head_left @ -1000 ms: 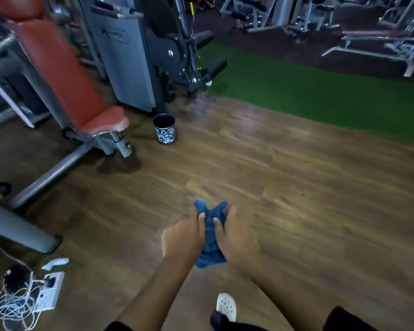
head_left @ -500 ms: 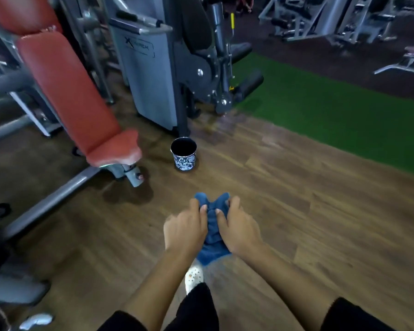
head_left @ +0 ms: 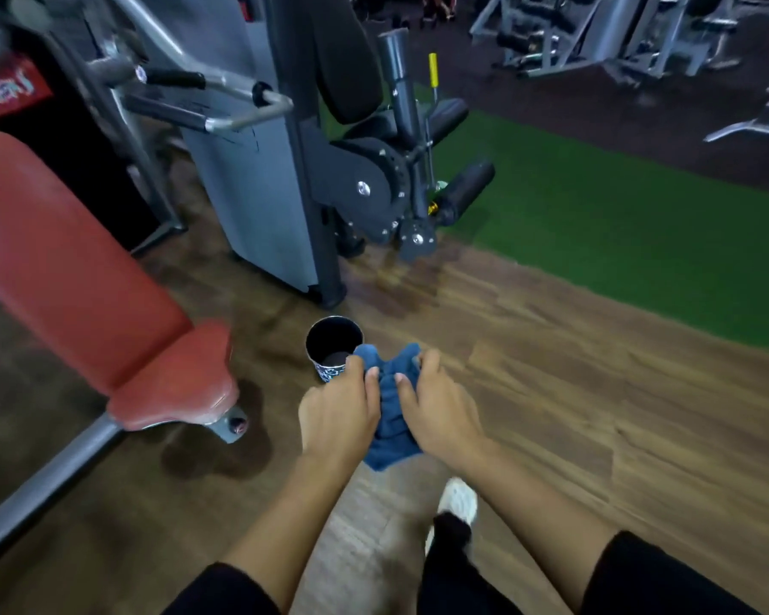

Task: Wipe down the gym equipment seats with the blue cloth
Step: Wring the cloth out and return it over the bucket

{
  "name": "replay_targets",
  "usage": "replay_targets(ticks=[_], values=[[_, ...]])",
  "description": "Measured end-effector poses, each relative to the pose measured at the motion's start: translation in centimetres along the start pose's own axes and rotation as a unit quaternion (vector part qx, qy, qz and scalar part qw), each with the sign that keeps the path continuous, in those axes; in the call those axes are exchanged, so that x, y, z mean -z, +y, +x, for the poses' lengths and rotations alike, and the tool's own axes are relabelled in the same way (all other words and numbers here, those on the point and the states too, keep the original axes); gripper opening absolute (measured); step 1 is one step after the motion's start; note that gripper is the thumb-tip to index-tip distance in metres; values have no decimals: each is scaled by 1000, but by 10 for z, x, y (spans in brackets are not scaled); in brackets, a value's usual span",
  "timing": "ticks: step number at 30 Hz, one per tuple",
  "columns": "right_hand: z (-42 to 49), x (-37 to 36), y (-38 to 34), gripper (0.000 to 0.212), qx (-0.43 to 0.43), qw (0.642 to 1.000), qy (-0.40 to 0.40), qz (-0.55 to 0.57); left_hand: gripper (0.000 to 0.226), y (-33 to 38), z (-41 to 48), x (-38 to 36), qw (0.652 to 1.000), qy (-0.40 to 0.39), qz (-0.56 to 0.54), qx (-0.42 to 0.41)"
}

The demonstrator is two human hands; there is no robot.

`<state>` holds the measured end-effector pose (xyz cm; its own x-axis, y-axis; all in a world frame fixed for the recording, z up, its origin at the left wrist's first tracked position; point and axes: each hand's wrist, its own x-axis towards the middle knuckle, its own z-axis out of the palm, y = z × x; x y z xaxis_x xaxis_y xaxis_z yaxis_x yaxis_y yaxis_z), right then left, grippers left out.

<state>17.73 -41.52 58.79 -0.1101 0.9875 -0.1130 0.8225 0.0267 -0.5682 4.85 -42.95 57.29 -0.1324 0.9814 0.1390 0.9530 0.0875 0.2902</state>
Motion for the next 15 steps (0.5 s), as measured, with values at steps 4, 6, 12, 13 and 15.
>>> replay_targets(ticks=[4, 6, 12, 13, 15], values=[[88, 2, 4, 27, 30, 999, -20, -20, 30, 2, 75, -23, 999, 1, -5, 38], [136, 4, 6, 28, 43, 998, -38, -20, 30, 4, 115, -35, 998, 4, -3, 69], [269, 28, -3, 32, 125, 987, -97, -33, 31, 17, 222, -48, 987, 42, -16, 153], [289, 32, -6, 32, 138, 984, -106, -36, 32, 17, 238, -51, 985, 55, -22, 163], [323, 35, -14, 32, 150, 981, -116, -36, 33, 16, 265, -54, 979, 78, -36, 186]])
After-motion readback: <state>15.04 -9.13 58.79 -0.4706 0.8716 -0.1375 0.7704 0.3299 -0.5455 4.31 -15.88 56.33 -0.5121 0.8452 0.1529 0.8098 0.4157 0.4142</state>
